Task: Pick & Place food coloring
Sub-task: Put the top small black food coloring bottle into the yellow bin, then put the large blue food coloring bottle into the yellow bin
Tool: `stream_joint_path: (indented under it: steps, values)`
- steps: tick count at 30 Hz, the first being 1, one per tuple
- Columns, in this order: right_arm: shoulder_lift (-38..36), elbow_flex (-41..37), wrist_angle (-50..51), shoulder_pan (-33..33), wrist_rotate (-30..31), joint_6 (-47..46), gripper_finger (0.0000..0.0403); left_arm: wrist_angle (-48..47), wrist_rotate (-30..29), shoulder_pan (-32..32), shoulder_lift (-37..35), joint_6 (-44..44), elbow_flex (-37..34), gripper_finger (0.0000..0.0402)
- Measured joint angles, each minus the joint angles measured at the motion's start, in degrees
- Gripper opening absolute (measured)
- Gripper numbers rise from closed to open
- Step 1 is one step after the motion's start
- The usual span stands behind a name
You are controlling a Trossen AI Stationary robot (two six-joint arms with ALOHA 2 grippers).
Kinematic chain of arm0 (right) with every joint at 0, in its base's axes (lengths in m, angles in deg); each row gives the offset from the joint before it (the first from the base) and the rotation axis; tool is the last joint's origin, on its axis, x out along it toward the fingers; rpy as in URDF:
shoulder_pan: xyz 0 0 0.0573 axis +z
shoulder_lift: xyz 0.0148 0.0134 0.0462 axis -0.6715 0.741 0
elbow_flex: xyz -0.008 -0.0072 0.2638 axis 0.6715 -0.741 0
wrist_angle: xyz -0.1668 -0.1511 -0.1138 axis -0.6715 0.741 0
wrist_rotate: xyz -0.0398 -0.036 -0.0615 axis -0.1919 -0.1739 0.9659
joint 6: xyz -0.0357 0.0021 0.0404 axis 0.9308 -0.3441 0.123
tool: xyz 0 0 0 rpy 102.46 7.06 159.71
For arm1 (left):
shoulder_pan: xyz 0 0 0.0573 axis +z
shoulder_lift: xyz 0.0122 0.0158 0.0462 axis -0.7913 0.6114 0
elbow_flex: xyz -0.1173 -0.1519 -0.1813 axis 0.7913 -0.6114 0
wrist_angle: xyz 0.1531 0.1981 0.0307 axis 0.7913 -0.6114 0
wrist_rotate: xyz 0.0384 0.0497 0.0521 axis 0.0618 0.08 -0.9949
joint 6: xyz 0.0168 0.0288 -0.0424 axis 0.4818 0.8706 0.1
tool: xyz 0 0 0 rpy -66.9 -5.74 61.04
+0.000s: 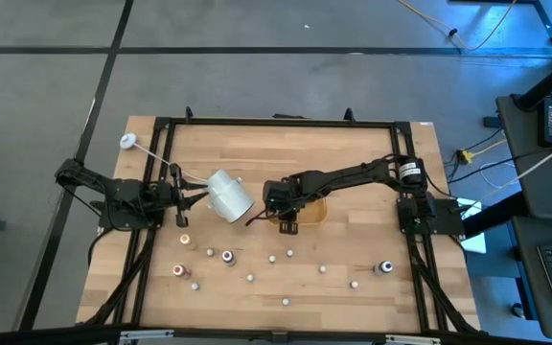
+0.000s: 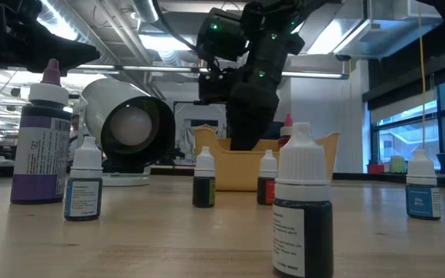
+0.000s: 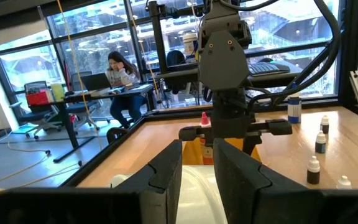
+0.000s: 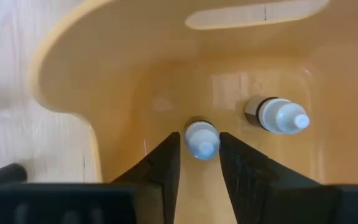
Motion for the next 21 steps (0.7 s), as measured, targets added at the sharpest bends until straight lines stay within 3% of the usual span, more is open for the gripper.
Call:
stream_joint_path:
  steps: [7,16,21]
  values:
    - [0.0,2.3,3.9,0.0,0.4,1.9,0.0134,0.0,0.0,0.0,0.0,0.0,0.0,0.0088]
    - [-1.5,14.3,24.1,0.6,0.5,1.9,0.013,0.0,0.0,0.0,0.0,0.0,0.0,0.0088]
    - [-8.1,10.8,27.6,3.8,0.6,-1.6,0.013,-0.2,0.0,0.0,0.0,0.0,0.0,0.0088]
